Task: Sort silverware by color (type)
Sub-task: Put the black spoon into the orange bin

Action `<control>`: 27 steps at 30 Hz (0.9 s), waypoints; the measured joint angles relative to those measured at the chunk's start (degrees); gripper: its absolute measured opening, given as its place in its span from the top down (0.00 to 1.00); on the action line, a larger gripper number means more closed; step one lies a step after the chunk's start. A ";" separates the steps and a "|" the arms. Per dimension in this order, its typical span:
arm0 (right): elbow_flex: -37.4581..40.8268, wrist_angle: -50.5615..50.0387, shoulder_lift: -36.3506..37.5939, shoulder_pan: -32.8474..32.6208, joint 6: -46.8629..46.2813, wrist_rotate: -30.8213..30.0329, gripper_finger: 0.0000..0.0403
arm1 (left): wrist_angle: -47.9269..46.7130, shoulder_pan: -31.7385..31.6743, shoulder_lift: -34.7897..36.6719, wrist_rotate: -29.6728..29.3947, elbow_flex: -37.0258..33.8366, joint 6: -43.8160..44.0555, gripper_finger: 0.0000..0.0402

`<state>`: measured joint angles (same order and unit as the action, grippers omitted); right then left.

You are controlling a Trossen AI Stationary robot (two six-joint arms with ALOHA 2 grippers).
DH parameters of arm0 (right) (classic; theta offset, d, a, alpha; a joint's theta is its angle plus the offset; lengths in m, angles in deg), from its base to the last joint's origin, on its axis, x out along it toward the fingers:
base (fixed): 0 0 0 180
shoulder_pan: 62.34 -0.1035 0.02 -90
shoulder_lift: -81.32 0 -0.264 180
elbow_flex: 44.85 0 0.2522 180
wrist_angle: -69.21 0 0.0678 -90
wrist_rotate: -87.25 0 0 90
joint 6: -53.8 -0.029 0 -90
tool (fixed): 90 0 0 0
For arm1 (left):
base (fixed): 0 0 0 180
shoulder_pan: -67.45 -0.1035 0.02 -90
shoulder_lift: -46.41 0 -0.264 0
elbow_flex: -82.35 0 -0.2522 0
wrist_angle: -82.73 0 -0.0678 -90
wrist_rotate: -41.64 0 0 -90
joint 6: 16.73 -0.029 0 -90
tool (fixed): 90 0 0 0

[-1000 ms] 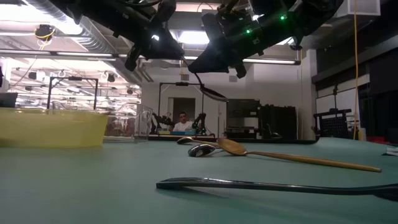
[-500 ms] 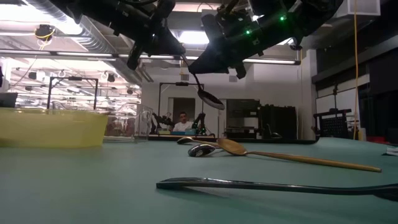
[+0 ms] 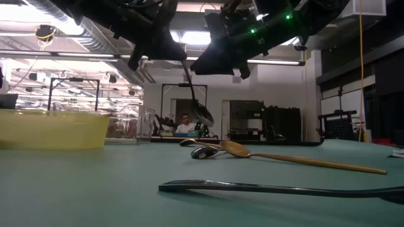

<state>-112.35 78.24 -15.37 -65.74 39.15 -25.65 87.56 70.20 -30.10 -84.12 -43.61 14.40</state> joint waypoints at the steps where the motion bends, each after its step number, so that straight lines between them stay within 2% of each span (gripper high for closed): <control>1: 0.00 -0.60 0.00 0.02 -0.04 0.00 0.77 | -0.29 0.00 0.68 0.79 0.00 -0.01 1.00; 5: 0.00 -2.04 0.01 0.02 -0.02 0.12 0.77 | -4.02 0.01 4.72 5.95 0.04 0.07 1.00; 10: 0.02 -2.06 2.01 0.04 0.00 7.32 0.77 | -15.72 0.04 12.72 13.38 0.04 6.89 1.00; 14: 0.02 -3.39 3.66 0.02 0.31 10.85 0.77 | -24.76 0.04 19.81 24.01 0.04 17.14 1.00; 17: 0.02 -4.82 4.31 0.04 1.54 10.99 0.77 | -31.32 0.75 24.37 33.56 0.07 24.85 1.00; 19: 0.02 -5.42 4.33 0.04 1.62 10.97 0.77 | -35.30 2.57 26.14 37.52 0.07 29.00 0.99; 24: 0.02 -6.18 4.33 0.04 1.64 10.97 0.77 | -41.66 10.18 27.20 39.01 0.07 35.79 0.99; 27: 0.04 -6.46 4.33 0.04 1.66 10.99 0.77 | -42.81 15.07 26.95 41.04 0.07 36.28 0.99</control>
<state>-112.31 71.78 -11.04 -65.69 40.81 -14.66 44.75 85.27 -3.15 -43.07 -43.55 50.68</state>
